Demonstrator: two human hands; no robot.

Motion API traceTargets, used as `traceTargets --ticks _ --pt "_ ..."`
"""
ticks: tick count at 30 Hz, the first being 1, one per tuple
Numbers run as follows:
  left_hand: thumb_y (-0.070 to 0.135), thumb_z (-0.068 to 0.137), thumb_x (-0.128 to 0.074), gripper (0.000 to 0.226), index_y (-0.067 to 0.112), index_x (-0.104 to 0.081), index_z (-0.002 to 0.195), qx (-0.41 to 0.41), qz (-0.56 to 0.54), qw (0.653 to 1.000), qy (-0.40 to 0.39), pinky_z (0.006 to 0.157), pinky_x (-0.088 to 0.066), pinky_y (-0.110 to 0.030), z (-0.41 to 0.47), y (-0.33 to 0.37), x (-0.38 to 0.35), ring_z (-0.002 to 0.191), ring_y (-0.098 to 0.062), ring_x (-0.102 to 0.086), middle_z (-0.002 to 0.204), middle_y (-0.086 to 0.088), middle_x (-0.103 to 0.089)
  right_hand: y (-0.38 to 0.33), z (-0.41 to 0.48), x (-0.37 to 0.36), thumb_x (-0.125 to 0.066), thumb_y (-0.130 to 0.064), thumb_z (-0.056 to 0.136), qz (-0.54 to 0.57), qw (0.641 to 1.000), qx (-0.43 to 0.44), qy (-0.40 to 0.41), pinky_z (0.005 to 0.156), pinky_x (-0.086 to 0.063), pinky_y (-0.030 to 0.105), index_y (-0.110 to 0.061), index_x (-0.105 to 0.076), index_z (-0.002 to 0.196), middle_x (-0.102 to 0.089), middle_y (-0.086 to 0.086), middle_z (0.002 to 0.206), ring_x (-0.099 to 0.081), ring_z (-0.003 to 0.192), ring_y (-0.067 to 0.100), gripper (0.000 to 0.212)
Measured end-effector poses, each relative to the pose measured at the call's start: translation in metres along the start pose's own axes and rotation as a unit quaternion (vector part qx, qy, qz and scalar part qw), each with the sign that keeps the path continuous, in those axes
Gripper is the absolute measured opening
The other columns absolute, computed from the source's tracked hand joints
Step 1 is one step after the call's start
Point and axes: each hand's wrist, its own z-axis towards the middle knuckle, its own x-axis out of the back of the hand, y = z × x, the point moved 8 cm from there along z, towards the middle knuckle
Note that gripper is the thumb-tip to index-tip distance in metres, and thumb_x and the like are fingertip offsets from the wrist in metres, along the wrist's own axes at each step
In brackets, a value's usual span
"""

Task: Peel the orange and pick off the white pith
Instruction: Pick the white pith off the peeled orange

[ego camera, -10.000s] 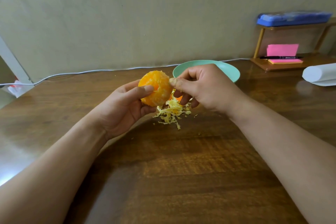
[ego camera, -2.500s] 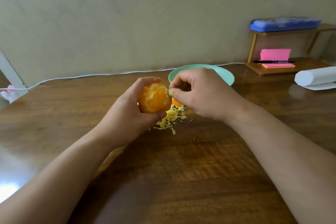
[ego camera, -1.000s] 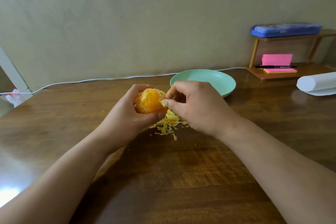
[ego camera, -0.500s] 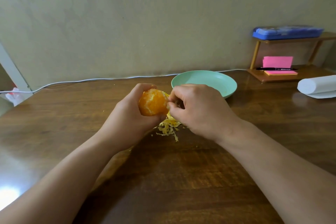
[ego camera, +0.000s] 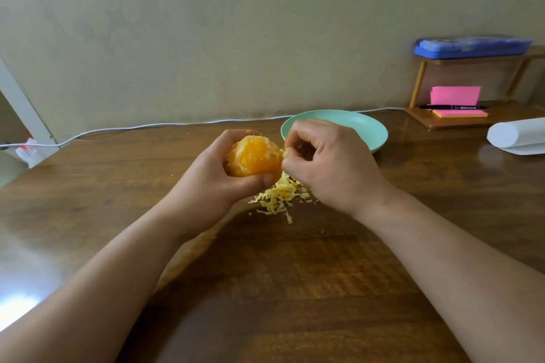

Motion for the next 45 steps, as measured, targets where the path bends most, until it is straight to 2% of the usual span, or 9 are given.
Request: traceTargets --ticks 5,8,12,22,27,31,35,39,45 --pt "0.036 0.072 -0.094 0.074 0.04 -0.06 0.138 0.023 -0.066 0.997 -0.013 0.095 -0.064 -0.048 0.0 -0.002 0.003 0.111 -0.022 -0.074 0.126 0.003 -0.069 0.005 0.003 0.007 -0.061 -0.018 0.101 0.04 0.999 -0.021 -0.009 0.058 -0.05 0.035 -0.024 -0.073 0.094 -0.068 -0.009 0.079 -0.061 0.068 0.013 0.016" --pt "0.039 0.074 -0.097 0.074 0.039 -0.06 0.138 0.017 -0.06 0.998 -0.01 0.096 -0.063 -0.049 0.001 -0.003 0.003 0.109 -0.021 -0.074 0.124 0.004 -0.07 -0.006 0.003 0.006 -0.066 -0.025 0.099 0.011 1.0 0.02 -0.018 0.068 -0.057 0.039 -0.026 -0.074 0.101 -0.069 -0.012 0.089 -0.064 0.079 0.012 0.008" --pt "0.048 0.07 -0.098 0.078 0.042 -0.059 0.137 0.008 -0.016 1.0 -0.002 0.095 -0.063 -0.046 0.0 -0.001 0.002 0.108 -0.016 -0.072 0.121 0.01 -0.068 -0.014 0.001 0.002 -0.074 -0.033 0.097 -0.044 0.997 0.053 -0.038 0.069 -0.056 0.033 -0.026 -0.076 0.101 -0.068 -0.015 0.09 -0.06 0.079 0.007 0.008" --pt "0.047 0.077 -0.093 0.075 0.047 -0.051 0.14 -0.026 0.156 0.987 0.03 0.075 -0.05 -0.018 -0.004 0.012 0.003 0.101 -0.004 -0.064 0.119 0.02 -0.063 -0.029 0.003 -0.003 -0.061 -0.037 0.098 -0.201 0.972 0.109 -0.051 0.06 -0.045 0.035 -0.024 -0.071 0.087 -0.064 -0.005 0.078 -0.059 0.072 0.022 0.02" --pt "0.043 0.078 -0.093 0.072 0.044 -0.053 0.138 -0.046 0.176 0.983 0.038 0.077 -0.05 -0.02 -0.006 0.018 0.002 0.101 -0.005 -0.064 0.119 0.017 -0.065 -0.035 0.0 -0.009 -0.062 -0.027 0.09 -0.22 0.969 0.103 -0.04 0.052 -0.02 0.028 -0.022 -0.051 0.074 -0.047 -0.006 0.068 -0.048 0.065 0.023 0.02" --pt "0.045 0.077 -0.093 0.07 0.047 -0.055 0.136 -0.047 0.162 0.985 0.03 0.076 -0.05 -0.019 -0.005 0.016 0.002 0.099 -0.004 -0.066 0.115 0.018 -0.068 -0.03 0.0 -0.007 -0.061 -0.027 0.087 -0.195 0.976 0.08 -0.045 0.053 -0.031 0.032 -0.022 -0.053 0.075 -0.049 -0.004 0.069 -0.048 0.067 0.021 0.015" --pt "0.046 0.076 -0.094 0.07 0.048 -0.056 0.135 -0.04 0.125 0.991 0.006 0.082 -0.057 -0.029 -0.004 0.013 0.001 0.101 -0.007 -0.068 0.118 0.016 -0.068 -0.019 0.001 0.002 -0.064 -0.027 0.086 -0.128 0.99 0.048 -0.022 0.053 -0.039 0.033 -0.021 -0.056 0.074 -0.054 -0.002 0.069 -0.05 0.064 0.018 0.016" --pt "0.043 0.072 -0.098 0.071 0.045 -0.062 0.133 0.006 -0.017 0.999 -0.036 0.092 -0.063 -0.042 -0.002 0.003 -0.002 0.109 -0.017 -0.072 0.122 0.009 -0.071 -0.001 0.001 0.004 -0.065 -0.029 0.087 -0.072 0.997 0.005 -0.017 0.055 -0.042 0.032 -0.023 -0.056 0.072 -0.057 -0.005 0.069 -0.053 0.066 0.017 0.018" --pt "0.03 0.07 -0.099 0.073 0.034 -0.066 0.134 0.071 -0.178 0.98 -0.059 0.09 -0.063 -0.044 0.001 -0.012 -0.002 0.114 -0.032 -0.074 0.126 -0.007 -0.071 0.016 0.003 0.002 -0.063 -0.028 0.097 -0.038 0.997 -0.048 -0.046 0.056 -0.038 0.028 -0.026 -0.066 0.08 -0.063 -0.01 0.071 -0.057 0.066 0.009 0.017"
